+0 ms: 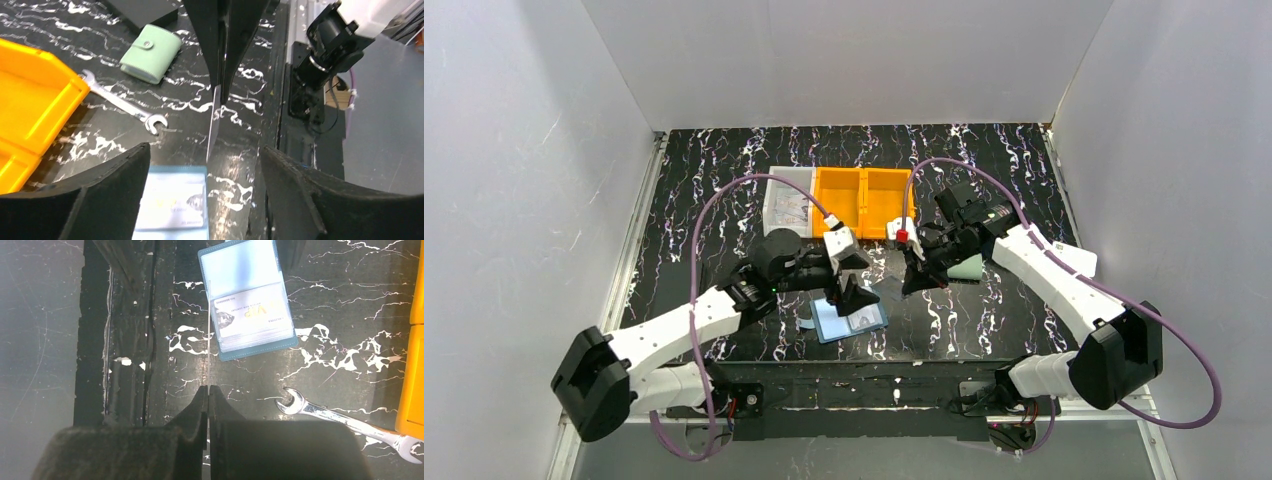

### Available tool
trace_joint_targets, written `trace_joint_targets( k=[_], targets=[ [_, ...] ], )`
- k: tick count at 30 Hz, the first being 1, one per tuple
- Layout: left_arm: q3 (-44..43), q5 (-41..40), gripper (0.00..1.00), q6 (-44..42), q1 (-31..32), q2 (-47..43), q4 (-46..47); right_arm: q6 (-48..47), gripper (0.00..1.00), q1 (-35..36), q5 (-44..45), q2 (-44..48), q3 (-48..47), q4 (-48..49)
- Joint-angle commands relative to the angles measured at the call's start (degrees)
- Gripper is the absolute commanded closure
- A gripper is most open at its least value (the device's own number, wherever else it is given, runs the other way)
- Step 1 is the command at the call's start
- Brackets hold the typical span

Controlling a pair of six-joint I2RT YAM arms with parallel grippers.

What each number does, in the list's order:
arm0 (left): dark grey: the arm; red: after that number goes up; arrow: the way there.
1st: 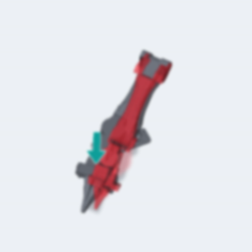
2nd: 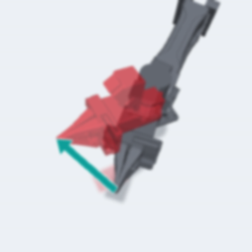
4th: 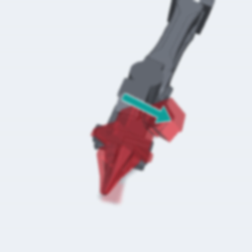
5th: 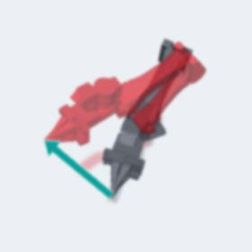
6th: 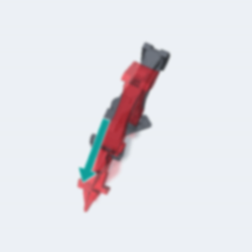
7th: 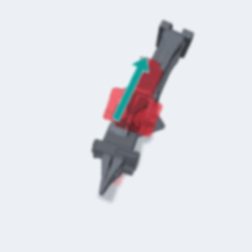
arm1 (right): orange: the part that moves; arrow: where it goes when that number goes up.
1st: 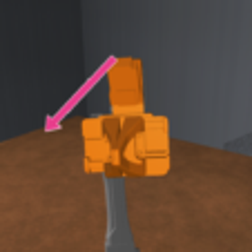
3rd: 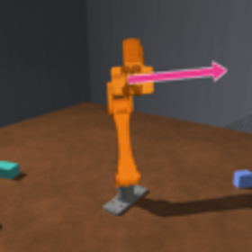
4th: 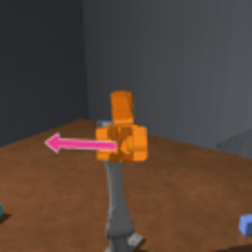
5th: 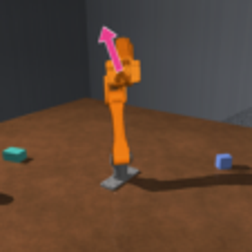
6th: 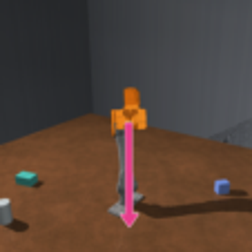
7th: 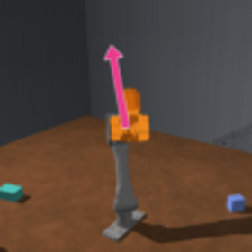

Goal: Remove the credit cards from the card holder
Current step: Place the credit card in the storage box.

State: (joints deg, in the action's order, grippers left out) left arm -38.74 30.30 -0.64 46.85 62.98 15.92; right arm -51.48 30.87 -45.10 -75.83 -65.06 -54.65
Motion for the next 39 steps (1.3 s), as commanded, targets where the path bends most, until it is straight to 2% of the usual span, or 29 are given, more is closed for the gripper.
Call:
trace_joint_targets(
  k=[1,3,6,9,11,12,13,14,17,18,21,23,25,28,29,32,36,39],
  targets=[
    [-0.3,4.0,0.26,7.1,1.4,4.6,12.2,-1.9,0.99,0.2,-2.9,0.5,-0.5,-1.6],
    [-0.4,3.9,0.32,8.0,1.8,5.9,12.6,-1.9,0.99,0.2,-3.2,0.4,-0.7,-1.8],
    [-0.4,3.5,0.53,9.5,1.9,7.2,13.0,-1.9,0.99,0.2,-3.4,0.3,-0.7,-2.0],
    [-0.4,4.5,0.68,10.5,2.0,8.3,13.3,-1.9,0.99,0.2,-3.5,0.5,-0.6,-1.9],
    [-0.6,5.5,0.97,10.9,2.0,8.9,13.3,-1.9,0.98,0.2,-3.5,0.6,-0.5,-1.9],
    [-0.6,6.1,1.0,11.2,2.1,9.0,13.5,-1.7,0.97,0.2,-3.4,0.6,-0.4,-1.7],
    [-0.5,6.3,1.0,11.5,2.1,8.9,13.7,-1.4,0.91,0.2,-3.5,0.7,-0.2,-1.4],
    [-0.3,5.8,1.0,12.3,2.0,8.6,13.8,-0.3,0.8,0.1,-3.8,0.9,0.0,-0.8],
    [2.4,1.2,1.0,15.1,2.1,6.2,15.4,2.7,0.33,-2.8,-9.5,2.3,1.5,1.5],
    [4.1,-0.4,1.0,16.9,1.9,5.1,17.5,3.7,0.23,-4.7,-12.1,2.9,2.1,2.3],
    [10.5,-5.1,1.0,24.7,1.9,1.8,28.2,7.5,0.09,-10.0,-18.4,5.9,5.3,6.2],
    [14.3,-8.6,1.0,30.0,2.0,0.6,37.1,14.2,0.05,-12.5,-21.7,8.9,9.0,14.0],
    [17.5,-11.3,1.0,34.1,2.1,0.5,44.3,25.9,0.03,-15.0,-26.4,11.5,13.6,25.9],
    [19.7,-13.5,1.0,37.9,2.3,1.5,51.1,55.6,0.04,-16.9,-32.5,14.5,23.4,57.9],
    [19.5,-13.7,1.0,38.4,2.6,2.0,51.8,60.2,0.04,-16.9,-32.8,14.4,24.8,62.0],
    [18.1,-14.7,1.0,38.5,3.7,3.5,52.5,58.1,0.04,-16.7,-31.7,13.6,24.2,58.4],
    [16.8,-16.3,1.0,38.3,4.6,5.0,53.8,58.4,0.08,-15.8,-30.3,13.0,24.0,58.3],
    [16.3,-17.1,1.0,38.4,4.9,6.2,54.2,59.1,0.18,-15.1,-30.8,13.0,24.1,59.1]
  ],
)
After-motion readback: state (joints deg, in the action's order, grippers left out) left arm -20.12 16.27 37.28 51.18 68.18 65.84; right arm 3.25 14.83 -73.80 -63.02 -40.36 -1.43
